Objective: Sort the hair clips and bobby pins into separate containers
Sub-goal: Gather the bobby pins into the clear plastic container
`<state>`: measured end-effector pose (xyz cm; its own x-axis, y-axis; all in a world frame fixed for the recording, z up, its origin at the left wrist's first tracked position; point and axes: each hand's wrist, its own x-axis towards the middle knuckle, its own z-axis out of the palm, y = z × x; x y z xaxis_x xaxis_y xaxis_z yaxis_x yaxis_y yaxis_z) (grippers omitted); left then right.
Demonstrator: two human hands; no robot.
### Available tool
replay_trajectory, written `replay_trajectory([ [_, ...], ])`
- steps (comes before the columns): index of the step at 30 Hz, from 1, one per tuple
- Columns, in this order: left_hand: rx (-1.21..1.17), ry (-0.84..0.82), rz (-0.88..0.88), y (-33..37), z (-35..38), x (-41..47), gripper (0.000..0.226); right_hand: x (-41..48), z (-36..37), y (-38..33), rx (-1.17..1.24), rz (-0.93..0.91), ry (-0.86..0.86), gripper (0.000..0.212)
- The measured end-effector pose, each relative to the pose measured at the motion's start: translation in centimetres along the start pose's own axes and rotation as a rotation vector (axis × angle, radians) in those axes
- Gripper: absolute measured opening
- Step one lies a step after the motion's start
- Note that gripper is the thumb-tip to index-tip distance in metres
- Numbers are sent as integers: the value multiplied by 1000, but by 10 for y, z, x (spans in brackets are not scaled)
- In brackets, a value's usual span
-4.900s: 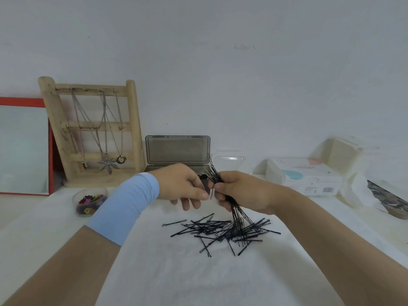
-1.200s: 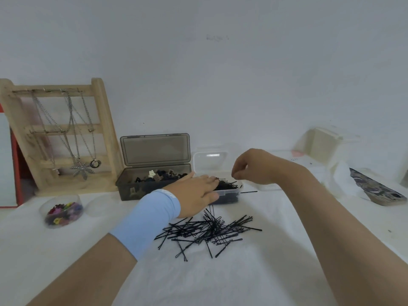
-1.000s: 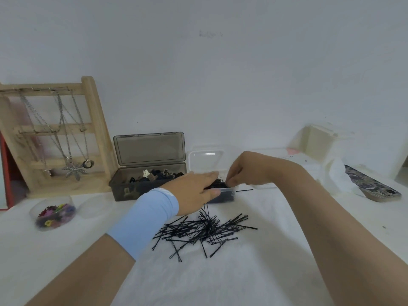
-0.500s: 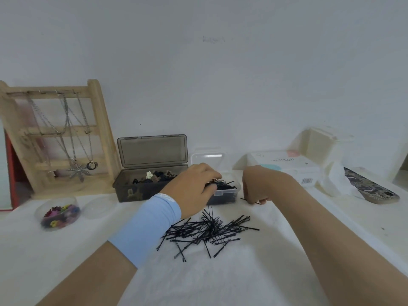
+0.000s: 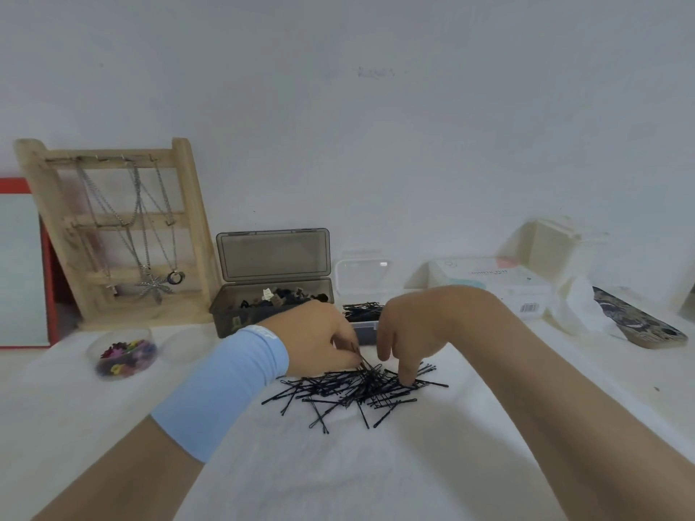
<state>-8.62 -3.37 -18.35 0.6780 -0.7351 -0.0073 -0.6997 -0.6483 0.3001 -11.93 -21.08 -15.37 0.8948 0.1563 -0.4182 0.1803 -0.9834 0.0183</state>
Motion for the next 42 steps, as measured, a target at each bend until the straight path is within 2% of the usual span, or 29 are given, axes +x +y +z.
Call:
replay_trajectory([
  [2, -86, 2, -14, -3, -6, -3, 16, 0, 6, -9, -106, 43, -47, 63],
  [4, -203, 14, -19, -7, -14, -4, 14, 2, 11, -16, -127, 97, -75, 67],
  [6, -339, 32, -8, -12, -21, -5, 16, 6, 15, -18, -134, 105, -60, 55],
  [9, -550, 54, -12, -21, -26, -7, 21, 13, 18, -18, -108, 16, -21, 31],
  [12, -662, 38, -9, -30, -29, -10, 24, 11, 13, -15, 100, -97, -27, 36],
  [16, -724, 29, 1, -35, -31, -12, 28, -3, -3, -6, 350, -201, 50, 37],
  [20, -780, 70, 2, -32, -31, -12, 32, -11, -9, -8, 715, -280, 173, 18],
  [22, -748, 56, -18, -31, -31, -13, 31, -8, -8, -9, 763, -263, 205, 13],
  [26, -524, 23, -88, -27, -29, -14, 20, -3, -3, -11, 738, -212, 238, 9],
  [29, -494, 113, -71, -21, -31, -14, 17, -2, -2, -15, 888, -213, 260, 8],
  [32, -429, 213, -45, -21, -37, -15, 26, -5, -3, -14, 1000, -253, 252, 20],
  [35, -497, 305, -20, -24, -35, -15, 25, -8, -6, -10, 1081, -261, 262, 25],
  [38, -614, 490, 18, -27, -28, -10, 24, -7, -8, -5, 1285, -243, 333, 21],
  [40, -609, 617, 31, -25, -24, -8, 23, -6, -10, -3, 1399, -236, 328, 15],
  [42, -586, 670, 36, -23, -22, -8, 22, -4, -9, -4, 1458, -218, 315, 13],
])
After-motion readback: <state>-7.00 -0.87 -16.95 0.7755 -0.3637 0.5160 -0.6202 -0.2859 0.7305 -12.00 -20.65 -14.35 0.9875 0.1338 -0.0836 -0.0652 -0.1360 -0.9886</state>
